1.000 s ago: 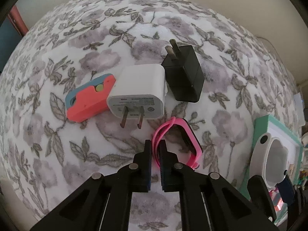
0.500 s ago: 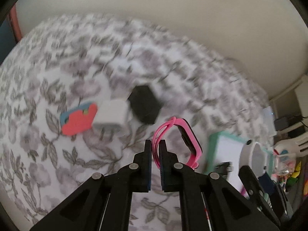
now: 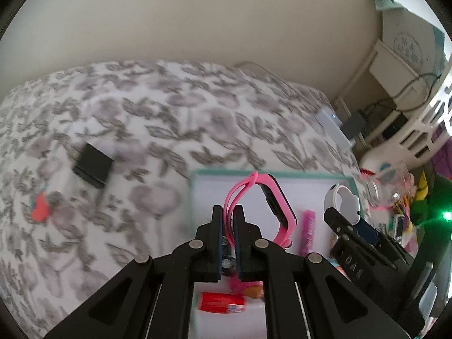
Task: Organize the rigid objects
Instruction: 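Carry the pink band and white watch over the white box with both tools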
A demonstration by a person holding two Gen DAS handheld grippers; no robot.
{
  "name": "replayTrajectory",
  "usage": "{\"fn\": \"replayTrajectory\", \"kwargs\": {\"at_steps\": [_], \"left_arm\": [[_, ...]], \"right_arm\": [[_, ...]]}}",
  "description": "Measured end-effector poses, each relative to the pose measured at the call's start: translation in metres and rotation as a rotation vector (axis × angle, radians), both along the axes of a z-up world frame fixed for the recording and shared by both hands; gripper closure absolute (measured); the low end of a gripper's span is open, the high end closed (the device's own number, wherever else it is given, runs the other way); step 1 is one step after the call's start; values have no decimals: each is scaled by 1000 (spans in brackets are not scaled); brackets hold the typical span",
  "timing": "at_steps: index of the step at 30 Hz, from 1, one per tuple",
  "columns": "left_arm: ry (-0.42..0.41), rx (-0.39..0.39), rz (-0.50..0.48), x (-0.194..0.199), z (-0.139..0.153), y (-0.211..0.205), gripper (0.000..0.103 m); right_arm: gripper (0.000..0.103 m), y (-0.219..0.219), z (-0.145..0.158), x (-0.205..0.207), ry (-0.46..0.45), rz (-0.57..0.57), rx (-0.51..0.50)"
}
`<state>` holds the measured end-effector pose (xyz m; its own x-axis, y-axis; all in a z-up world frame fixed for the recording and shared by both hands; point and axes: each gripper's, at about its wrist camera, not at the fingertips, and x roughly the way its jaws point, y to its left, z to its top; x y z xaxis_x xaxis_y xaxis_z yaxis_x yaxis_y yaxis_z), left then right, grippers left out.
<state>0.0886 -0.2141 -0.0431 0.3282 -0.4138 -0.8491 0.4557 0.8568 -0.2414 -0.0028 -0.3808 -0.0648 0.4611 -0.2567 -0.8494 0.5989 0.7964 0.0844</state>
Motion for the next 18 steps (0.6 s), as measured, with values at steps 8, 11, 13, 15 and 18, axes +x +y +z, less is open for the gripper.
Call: {"fn": "replayTrajectory", "kwargs": {"at_steps": [8, 11, 13, 15, 18], "left_arm": [[-25, 39, -48, -16, -10, -26, 96], [-39, 79, -73, -22, -16, -37, 96], [-39, 103, -82, -25, -21, -42, 96], [-44, 126, -92, -27, -26, -46, 96], [-61, 157, -105, -29, -29, -49, 96]], "right_arm": [[55, -26, -16, -17, 40, -92, 62], [55, -26, -17, -18, 53, -90, 49], [55, -26, -20, -17, 66, -84, 47], [55, -26, -23, -16, 75, -81, 52], [55, -24, -24, -15, 81, -70, 42]]}}
